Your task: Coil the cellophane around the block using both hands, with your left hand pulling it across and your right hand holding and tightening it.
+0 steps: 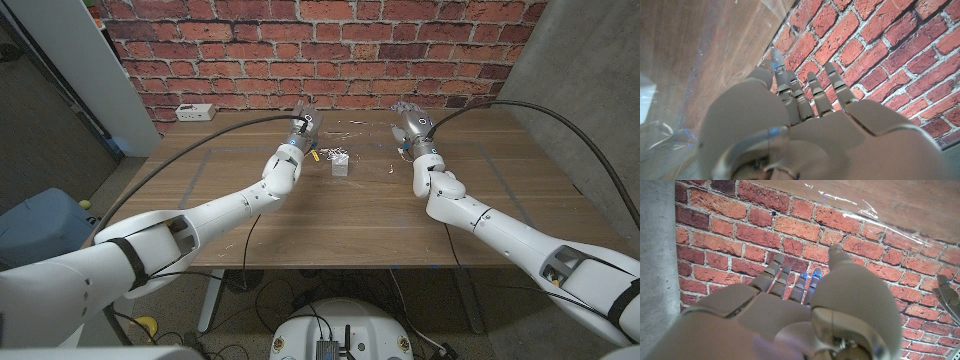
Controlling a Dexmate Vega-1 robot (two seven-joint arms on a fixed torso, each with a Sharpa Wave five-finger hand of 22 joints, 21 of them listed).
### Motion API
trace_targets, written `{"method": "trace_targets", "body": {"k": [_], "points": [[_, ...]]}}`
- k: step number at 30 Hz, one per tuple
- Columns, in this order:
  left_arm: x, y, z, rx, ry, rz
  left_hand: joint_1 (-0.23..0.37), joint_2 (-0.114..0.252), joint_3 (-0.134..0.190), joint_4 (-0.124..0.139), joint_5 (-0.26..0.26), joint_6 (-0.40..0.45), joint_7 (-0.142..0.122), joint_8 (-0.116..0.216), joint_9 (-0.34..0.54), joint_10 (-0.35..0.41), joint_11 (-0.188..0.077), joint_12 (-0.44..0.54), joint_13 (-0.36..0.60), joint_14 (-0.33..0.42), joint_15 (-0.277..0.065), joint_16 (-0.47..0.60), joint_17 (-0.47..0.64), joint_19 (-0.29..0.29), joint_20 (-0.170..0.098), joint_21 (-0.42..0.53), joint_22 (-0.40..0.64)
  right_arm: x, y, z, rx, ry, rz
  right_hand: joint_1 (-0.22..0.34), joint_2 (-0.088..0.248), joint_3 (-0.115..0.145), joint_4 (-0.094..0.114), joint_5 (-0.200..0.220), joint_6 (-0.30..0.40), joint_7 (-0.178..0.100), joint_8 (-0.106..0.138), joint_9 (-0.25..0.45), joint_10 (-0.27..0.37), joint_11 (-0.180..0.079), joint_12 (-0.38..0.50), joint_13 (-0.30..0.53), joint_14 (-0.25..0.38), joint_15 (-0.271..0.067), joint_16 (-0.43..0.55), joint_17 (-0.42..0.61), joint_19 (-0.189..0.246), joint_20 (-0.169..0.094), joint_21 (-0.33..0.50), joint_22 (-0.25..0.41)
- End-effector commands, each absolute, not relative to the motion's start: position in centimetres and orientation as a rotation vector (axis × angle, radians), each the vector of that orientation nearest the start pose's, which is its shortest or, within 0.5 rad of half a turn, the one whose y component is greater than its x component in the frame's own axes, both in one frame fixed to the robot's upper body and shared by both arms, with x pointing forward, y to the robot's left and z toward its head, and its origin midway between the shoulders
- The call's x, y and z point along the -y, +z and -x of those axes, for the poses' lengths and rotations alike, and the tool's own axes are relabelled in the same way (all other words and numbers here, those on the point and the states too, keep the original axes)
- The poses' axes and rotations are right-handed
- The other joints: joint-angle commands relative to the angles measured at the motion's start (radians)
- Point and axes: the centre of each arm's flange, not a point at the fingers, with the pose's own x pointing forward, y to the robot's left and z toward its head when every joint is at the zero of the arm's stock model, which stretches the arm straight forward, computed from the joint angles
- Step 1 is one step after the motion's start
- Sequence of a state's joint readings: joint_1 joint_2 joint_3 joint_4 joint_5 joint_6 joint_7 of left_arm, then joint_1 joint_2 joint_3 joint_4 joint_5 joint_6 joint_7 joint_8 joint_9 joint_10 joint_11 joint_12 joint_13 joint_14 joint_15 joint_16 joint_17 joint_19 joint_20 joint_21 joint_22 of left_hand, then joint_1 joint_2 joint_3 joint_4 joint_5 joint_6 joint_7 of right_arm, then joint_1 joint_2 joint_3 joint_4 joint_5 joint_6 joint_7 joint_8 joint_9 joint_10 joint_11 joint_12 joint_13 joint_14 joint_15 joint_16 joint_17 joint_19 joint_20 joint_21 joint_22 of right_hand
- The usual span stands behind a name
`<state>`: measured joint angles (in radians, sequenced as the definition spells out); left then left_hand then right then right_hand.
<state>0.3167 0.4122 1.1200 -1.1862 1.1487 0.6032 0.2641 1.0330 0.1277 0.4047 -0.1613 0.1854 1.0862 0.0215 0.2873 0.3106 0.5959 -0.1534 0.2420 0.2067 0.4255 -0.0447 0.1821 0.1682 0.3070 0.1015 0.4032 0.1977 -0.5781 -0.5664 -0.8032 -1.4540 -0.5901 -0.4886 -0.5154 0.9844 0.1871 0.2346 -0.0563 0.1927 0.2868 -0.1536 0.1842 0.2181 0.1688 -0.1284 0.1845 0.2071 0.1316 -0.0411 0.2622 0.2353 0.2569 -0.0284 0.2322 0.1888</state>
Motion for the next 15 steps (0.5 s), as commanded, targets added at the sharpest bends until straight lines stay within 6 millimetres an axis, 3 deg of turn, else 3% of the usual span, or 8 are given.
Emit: {"method": "trace_targets", "body": {"k": [1, 3, 4, 7, 11, 15], "points": [[-10.1, 7.7, -68.3, 0.783, 0.636, -2.010, 0.012, 0.001, 0.000, -0.004, 0.003, 0.008, -0.003, -0.004, 0.002, 0.004, -0.001, 0.005, 0.005, 0.007, -0.092, 0.006, 0.001, 0.002, -0.007, 0.005, 0.002, 21.7, 3.4, -62.6, 0.782, -0.550, 1.207, -0.025, -0.004, 0.001, 0.014, 0.008, 0.025, 0.006, 0.013, -0.005, 0.021, 0.012, 0.015, 0.006, 0.021, -0.123, 0.011, 0.004, 0.019, 0.005, 0.004, 0.002], [-10.0, 7.8, -68.5, 0.783, 0.638, -2.019, 0.012, 0.001, -0.001, -0.004, 0.003, 0.008, -0.003, -0.005, 0.002, 0.004, -0.002, 0.005, 0.006, 0.006, -0.091, 0.006, 0.001, 0.002, -0.007, 0.005, 0.002, 21.3, 3.1, -62.1, 0.805, -0.530, 1.208, -0.031, -0.004, 0.002, 0.016, 0.008, 0.044, 0.008, 0.020, -0.008, 0.046, 0.018, 0.026, 0.006, 0.032, -0.123, 0.017, 0.005, 0.028, -0.003, 0.007, 0.002], [-9.9, 7.8, -68.5, 0.783, 0.640, -2.023, 0.011, 0.002, -0.001, -0.003, 0.003, 0.007, -0.005, -0.006, 0.002, 0.004, -0.001, 0.005, 0.006, 0.006, -0.091, 0.005, 0.001, 0.001, -0.008, 0.005, 0.002, 21.2, 2.9, -61.8, 0.817, -0.508, 1.213, -0.035, -0.003, 0.008, 0.016, 0.010, 0.099, 0.006, 0.038, -0.011, 0.083, 0.019, 0.039, 0.005, 0.062, -0.126, 0.030, 0.006, 0.039, -0.009, 0.012, 0.002], [-9.8, 7.8, -68.8, 0.779, 0.643, -2.031, 0.008, 0.003, -0.002, 0.000, 0.003, 0.004, -0.004, -0.009, 0.001, 0.001, -0.001, 0.003, 0.006, 0.004, -0.091, 0.005, 0.002, 0.001, -0.009, 0.005, 0.002, 20.8, 2.5, -61.2, 0.831, -0.423, 1.223, -0.038, 0.009, 0.023, 0.020, 0.014, 0.178, 0.013, 0.061, -0.015, 0.137, 0.028, 0.056, 0.005, 0.095, -0.128, 0.046, 0.009, 0.054, -0.008, 0.017, 0.002], [-9.6, 7.8, -69.3, 0.772, 0.651, -2.041, 0.006, 0.003, -0.003, 0.001, 0.003, 0.002, -0.006, -0.011, 0.001, 0.000, -0.001, 0.001, 0.006, 0.004, -0.091, 0.004, 0.002, 0.000, -0.008, 0.005, 0.002, 20.2, 1.7, -60.5, 0.825, -0.319, 1.246, -0.077, 0.006, 0.027, 0.051, 0.015, 0.212, 0.040, 0.064, -0.017, 0.166, 0.044, 0.062, 0.004, 0.113, -0.120, 0.052, 0.013, 0.060, -0.001, 0.020, 0.003], [-9.5, 7.7, -69.7, 0.771, 0.664, -2.050, 0.005, 0.002, -0.003, 0.002, 0.002, 0.003, -0.007, -0.013, 0.000, -0.001, -0.002, 0.000, 0.006, 0.003, -0.092, 0.003, 0.001, 0.000, -0.009, 0.005, 0.002, 19.9, 1.3, -60.4, 0.795, -0.228, 1.275, -0.097, 0.003, 0.033, 0.064, 0.017, 0.251, 0.052, 0.072, -0.019, 0.189, 0.060, 0.067, 0.004, 0.130, -0.116, 0.053, 0.011, 0.062, 0.005, 0.021, 0.003]]}}
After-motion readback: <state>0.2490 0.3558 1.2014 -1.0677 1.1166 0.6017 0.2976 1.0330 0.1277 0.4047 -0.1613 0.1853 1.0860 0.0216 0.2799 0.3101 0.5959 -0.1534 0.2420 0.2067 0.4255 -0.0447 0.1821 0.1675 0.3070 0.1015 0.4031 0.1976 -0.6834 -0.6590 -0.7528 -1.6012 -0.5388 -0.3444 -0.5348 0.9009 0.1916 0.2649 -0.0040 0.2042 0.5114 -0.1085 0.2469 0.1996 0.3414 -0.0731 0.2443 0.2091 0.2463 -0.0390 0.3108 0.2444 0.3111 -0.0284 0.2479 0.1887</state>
